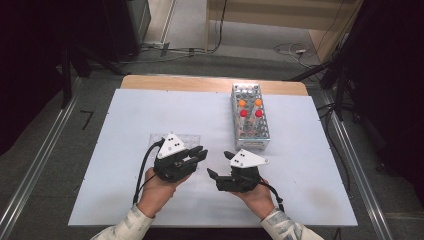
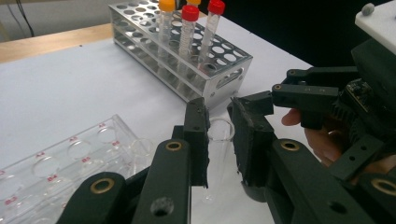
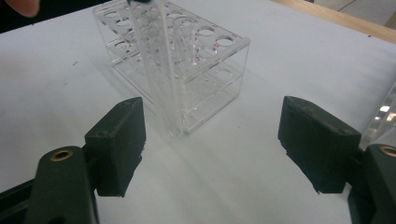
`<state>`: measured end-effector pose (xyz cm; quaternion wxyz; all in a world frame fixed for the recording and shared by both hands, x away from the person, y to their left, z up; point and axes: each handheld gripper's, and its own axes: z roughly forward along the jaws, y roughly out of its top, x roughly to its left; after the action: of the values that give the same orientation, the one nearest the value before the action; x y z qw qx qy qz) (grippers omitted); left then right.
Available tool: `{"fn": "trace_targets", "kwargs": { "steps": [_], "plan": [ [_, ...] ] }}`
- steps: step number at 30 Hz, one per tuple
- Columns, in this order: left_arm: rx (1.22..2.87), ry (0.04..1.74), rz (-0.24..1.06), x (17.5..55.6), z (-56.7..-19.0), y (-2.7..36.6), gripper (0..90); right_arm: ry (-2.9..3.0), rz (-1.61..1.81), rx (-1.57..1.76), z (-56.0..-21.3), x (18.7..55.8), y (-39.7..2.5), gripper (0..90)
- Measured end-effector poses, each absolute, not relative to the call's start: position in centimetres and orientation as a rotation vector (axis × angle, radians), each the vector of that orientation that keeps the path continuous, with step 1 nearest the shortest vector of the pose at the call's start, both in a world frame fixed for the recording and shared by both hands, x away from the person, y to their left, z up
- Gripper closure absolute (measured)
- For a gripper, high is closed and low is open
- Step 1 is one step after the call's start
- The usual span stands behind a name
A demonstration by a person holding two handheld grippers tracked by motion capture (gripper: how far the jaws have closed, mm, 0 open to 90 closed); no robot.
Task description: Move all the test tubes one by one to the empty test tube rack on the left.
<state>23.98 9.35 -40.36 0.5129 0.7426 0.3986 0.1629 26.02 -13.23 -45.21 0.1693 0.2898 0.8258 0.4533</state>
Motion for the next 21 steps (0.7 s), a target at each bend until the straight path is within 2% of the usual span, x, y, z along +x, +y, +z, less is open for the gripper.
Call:
{"fn": "trace_targets", "kwargs": {
  "steps": [21],
  "plan": [
    [1.732,1.009,0.427,24.3,-38.2,13.2,76.4,2.306,1.298,0.879,-44.9,26.3,-14.3,22.7]
  ]
}}
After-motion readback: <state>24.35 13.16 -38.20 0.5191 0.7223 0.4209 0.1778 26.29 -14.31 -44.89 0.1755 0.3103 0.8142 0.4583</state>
